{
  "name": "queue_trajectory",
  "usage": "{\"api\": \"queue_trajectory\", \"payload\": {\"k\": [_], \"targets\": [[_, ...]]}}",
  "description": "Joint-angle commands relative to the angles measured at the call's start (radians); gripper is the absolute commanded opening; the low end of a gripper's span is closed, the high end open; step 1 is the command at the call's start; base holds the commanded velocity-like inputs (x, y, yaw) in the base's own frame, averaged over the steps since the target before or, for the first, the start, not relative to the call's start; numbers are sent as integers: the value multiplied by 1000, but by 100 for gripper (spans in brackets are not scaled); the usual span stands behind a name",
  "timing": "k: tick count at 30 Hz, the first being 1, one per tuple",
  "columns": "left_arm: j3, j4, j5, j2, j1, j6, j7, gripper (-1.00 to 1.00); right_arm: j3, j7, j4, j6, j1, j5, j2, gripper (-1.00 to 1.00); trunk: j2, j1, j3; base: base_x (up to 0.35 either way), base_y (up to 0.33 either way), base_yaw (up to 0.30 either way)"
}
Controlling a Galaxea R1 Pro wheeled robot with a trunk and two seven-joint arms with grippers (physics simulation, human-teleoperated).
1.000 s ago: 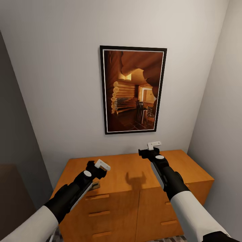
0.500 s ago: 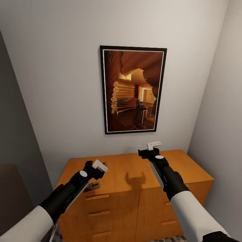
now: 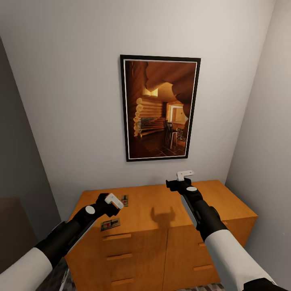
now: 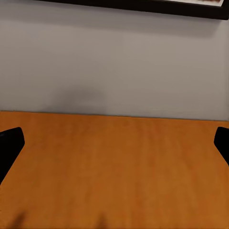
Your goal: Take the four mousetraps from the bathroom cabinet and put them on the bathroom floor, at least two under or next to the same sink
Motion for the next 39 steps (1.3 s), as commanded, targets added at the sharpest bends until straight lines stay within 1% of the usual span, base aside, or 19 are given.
{"api": "queue_trajectory", "payload": {"k": [1, 6, 8, 14, 17, 18, 25, 28, 33, 39], "targets": [[-2, -1, -1, 3, -1, 1, -8, 100, 2, -5, 0, 6, 0, 1, 0, 100, -1, 0, -1, 0, 0, 0], [-2, 0, -2, 13, -1, -9, -54, 100, 2, -5, 9, 6, 0, 1, 0, 100, -1, 0, -1, 0, 0, 0], [-3, 2, -4, 17, -1, -11, -84, 100, 2, -4, 14, 4, 0, 1, 0, 100, -1, 0, -1, 0, 0, 0], [-4, 1, -13, 35, 0, -14, -118, 100, 2, -4, 19, 2, 0, 1, 0, 100, -1, 0, -1, 0, 0, 0], [-21, 0, -17, 39, 0, -15, -127, 100, 2, -4, 21, 2, 0, 1, 0, 100, -1, 0, -1, 0, 0, 0], [-41, 1, -19, 40, 0, -15, -129, 100, 2, -4, 22, 1, 0, 1, 0, 100, -1, 0, -1, 0, 0, 0], [-120, 1, -20, 46, 0, -16, -134, 100, 2, -4, 29, -1, 0, 1, 0, 100, -1, 0, -1, 0, 0, 0], [-132, 1, -20, 48, 0, -16, -134, 100, 2, -4, 30, -1, 0, 1, 0, 100, -1, 0, -1, 0, 0, 0], [-141, 1, -20, 49, 0, -17, -137, 100, 2, -4, 31, -2, 0, 1, 0, 100, -1, 0, -1, 0, 0, 0], [-144, 3, -22, 52, 0, -21, -160, 100, 2, -4, 33, -2, 0, 1, 0, 100, -1, 0, -1, 0, 0, 0]]}}
